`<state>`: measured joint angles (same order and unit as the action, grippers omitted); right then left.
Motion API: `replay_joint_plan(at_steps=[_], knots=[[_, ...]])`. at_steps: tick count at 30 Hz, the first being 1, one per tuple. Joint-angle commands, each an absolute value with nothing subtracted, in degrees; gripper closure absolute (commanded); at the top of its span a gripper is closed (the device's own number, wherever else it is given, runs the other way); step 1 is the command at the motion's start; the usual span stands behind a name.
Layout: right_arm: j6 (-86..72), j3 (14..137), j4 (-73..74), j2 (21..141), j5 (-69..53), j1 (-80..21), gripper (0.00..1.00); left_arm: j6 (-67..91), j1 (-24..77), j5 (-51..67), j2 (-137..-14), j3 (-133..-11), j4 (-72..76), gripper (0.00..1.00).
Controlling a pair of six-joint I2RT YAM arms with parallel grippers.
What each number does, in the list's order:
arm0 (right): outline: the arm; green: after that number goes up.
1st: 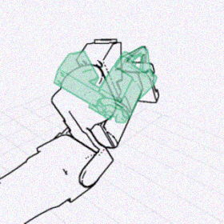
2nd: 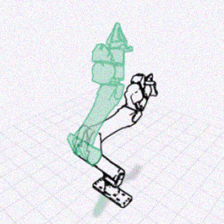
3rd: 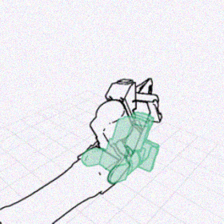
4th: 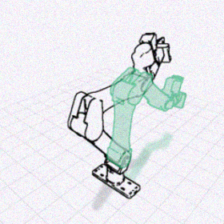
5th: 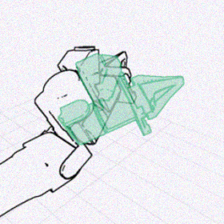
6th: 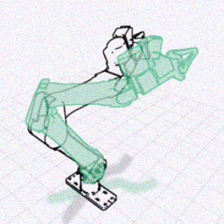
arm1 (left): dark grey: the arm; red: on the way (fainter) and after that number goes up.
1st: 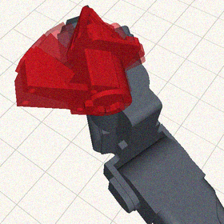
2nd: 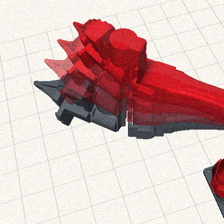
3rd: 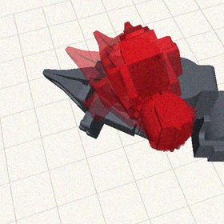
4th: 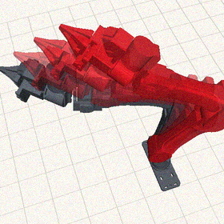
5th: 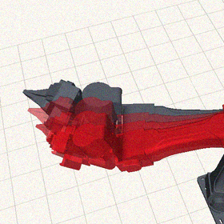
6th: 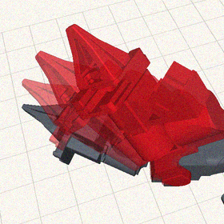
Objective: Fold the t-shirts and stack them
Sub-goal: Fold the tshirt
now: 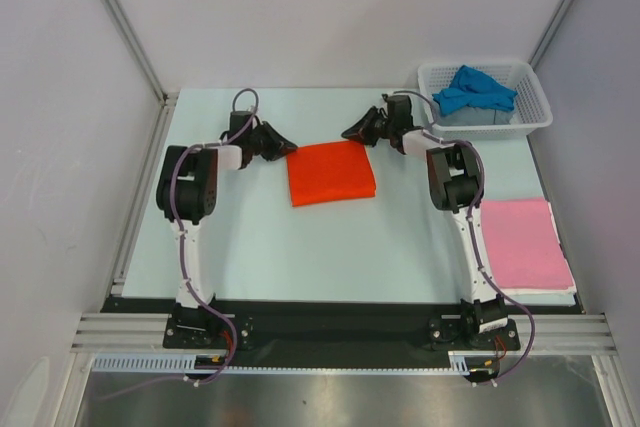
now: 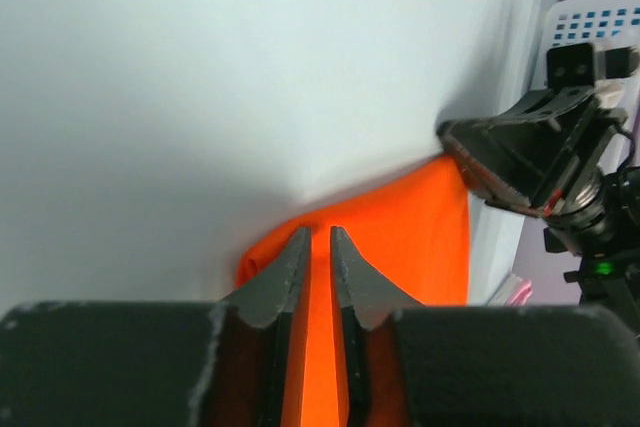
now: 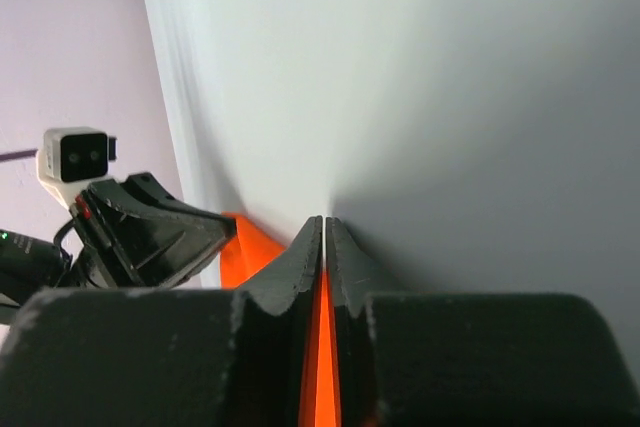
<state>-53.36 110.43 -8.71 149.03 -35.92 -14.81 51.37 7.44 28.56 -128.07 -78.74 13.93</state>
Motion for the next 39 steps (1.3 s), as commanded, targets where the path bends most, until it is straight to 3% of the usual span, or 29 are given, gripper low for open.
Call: replay_joint_plan(at_steps=[1, 7, 12, 16, 21, 24, 25, 28, 39], knots=[[-51.07, 117.06, -1.77, 152.57, -33.04, -13.45, 0.91, 46.77, 6.5, 28.21, -128.41, -82.61, 8.28, 0.81], [-45.27, 123.13, 8.43, 147.85, -34.45, -12.22, 0.86, 38.24, 7.11, 23.65, -120.07, -89.29, -6.4, 0.67], [-35.34, 125.51, 24.03, 140.55, -34.98, -11.6, 0.75, 28.48, 9.58, 18.54, -111.29, -90.71, -17.83, 0.62], [-32.34, 114.29, 24.53, 131.33, -37.35, -12.04, 0.72, 30.93, 12.21, 23.1, -102.16, -78.88, -14.07, 0.64], [-37.16, 90.91, 10.48, 120.68, -44.62, -13.53, 0.72, 41.56, 14.41, 29.79, -98.0, -63.92, 2.24, 0.73], [-39.02, 83.88, 3.19, 119.1, -48.93, -15.38, 0.77, 44.73, 15.47, 31.03, -98.96, -58.19, 7.37, 0.77], [-40.68, 82.63, 1.16, 119.27, -50.35, -15.82, 0.88, 45.08, 15.82, 31.2, -99.4, -56.18, 8.69, 0.78], [-42.97, 78.93, -5.26, 120.93, -54.04, -16.35, 0.99, 46.49, 15.82, 31.9, -102.03, -53.19, 12.56, 0.8], [-41.31, 68.56, -13.27, 124.63, -56.86, -11.79, 1.0, 44.39, 15.73, 29.28, -105.56, -48.17, 13.63, 0.83]])
